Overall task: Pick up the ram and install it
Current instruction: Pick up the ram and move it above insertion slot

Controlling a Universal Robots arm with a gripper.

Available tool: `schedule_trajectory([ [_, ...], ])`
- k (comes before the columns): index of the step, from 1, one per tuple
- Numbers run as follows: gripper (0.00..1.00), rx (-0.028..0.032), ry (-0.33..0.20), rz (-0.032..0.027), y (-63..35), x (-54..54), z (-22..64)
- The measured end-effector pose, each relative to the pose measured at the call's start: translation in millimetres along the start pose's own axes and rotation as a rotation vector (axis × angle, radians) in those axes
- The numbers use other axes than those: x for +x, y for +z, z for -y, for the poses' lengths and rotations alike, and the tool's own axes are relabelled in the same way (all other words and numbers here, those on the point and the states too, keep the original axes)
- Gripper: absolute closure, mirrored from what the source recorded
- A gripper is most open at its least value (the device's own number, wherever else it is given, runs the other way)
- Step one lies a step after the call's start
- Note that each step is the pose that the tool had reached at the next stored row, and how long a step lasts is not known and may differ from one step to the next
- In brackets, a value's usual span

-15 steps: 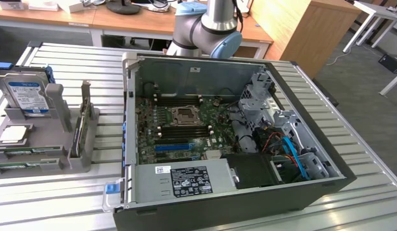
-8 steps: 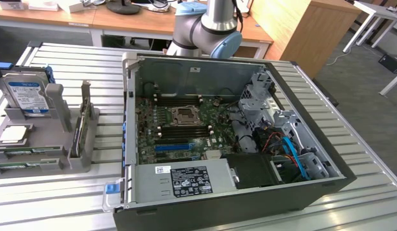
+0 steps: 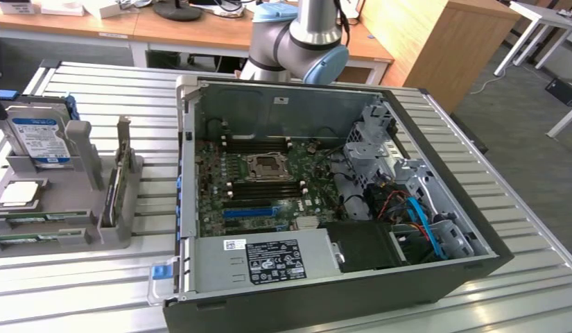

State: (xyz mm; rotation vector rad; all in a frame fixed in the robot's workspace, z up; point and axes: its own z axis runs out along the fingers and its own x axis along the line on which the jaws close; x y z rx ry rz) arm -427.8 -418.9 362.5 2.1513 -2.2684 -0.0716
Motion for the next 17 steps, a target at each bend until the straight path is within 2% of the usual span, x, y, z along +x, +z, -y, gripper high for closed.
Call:
schedule_trajectory([
  [17, 0.64, 0.0002, 0.0, 0.0002, 26.7, 0.6, 1.2],
])
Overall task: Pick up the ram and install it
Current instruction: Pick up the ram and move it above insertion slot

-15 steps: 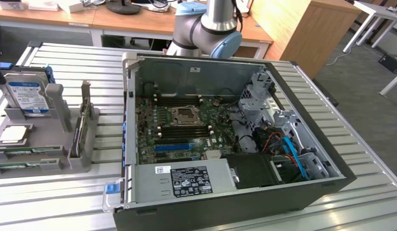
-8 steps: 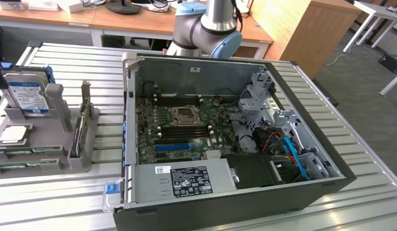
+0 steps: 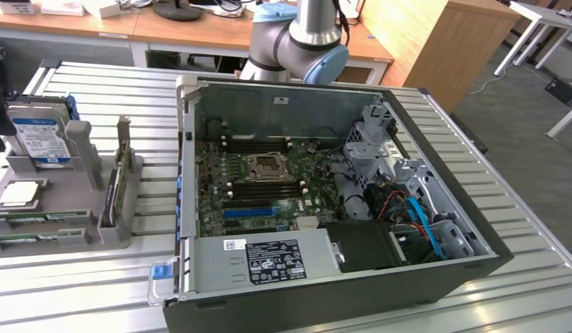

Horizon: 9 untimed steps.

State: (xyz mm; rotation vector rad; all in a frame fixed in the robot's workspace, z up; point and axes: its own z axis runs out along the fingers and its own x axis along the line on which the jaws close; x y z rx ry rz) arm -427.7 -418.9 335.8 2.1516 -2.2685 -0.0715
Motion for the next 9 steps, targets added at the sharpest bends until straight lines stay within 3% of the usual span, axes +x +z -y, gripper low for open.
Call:
schedule_trajectory([
  [9, 0.64, -0.0003, 0.0, -0.0002, 6.6, 0.1, 0.3],
])
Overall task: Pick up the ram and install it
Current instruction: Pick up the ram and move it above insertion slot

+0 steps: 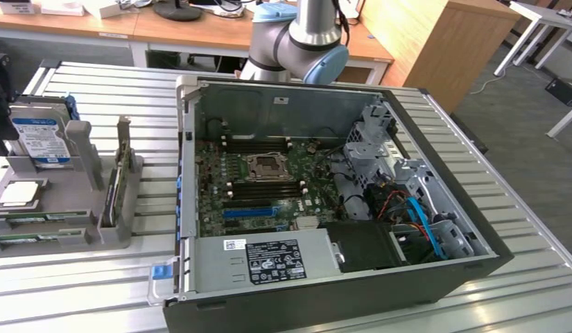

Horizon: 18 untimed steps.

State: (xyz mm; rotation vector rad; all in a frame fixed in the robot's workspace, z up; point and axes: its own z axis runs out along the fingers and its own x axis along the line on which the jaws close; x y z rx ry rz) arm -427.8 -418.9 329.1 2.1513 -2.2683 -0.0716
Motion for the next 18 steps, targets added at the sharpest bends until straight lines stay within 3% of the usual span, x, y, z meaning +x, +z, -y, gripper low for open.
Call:
schedule_trajectory([
  [12, 0.64, 0.0003, 0.0, 0.0001, 0.3, 3.5, 0.0],
  [18, 0.64, 0.0002, 0.0, 0.0012, 6.4, 3.6, 0.2],
])
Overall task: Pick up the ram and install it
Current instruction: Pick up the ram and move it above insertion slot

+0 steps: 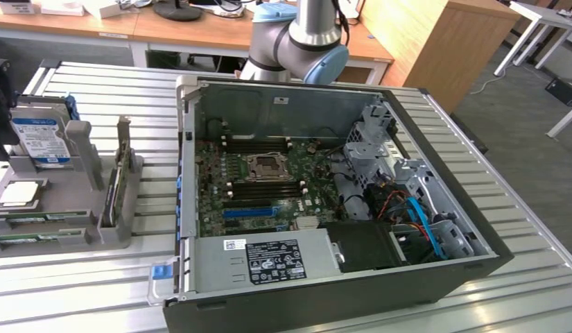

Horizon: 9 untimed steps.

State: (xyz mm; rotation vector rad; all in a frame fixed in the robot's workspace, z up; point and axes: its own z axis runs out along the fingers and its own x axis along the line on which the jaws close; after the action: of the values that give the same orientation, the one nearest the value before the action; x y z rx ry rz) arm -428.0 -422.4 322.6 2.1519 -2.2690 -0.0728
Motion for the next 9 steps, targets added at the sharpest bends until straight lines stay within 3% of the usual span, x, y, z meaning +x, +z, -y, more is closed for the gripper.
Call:
schedule_trajectory([
  [9, 0.64, -0.0001, 0.0, 0.0001, 7.5, 0.2, 0.3],
])
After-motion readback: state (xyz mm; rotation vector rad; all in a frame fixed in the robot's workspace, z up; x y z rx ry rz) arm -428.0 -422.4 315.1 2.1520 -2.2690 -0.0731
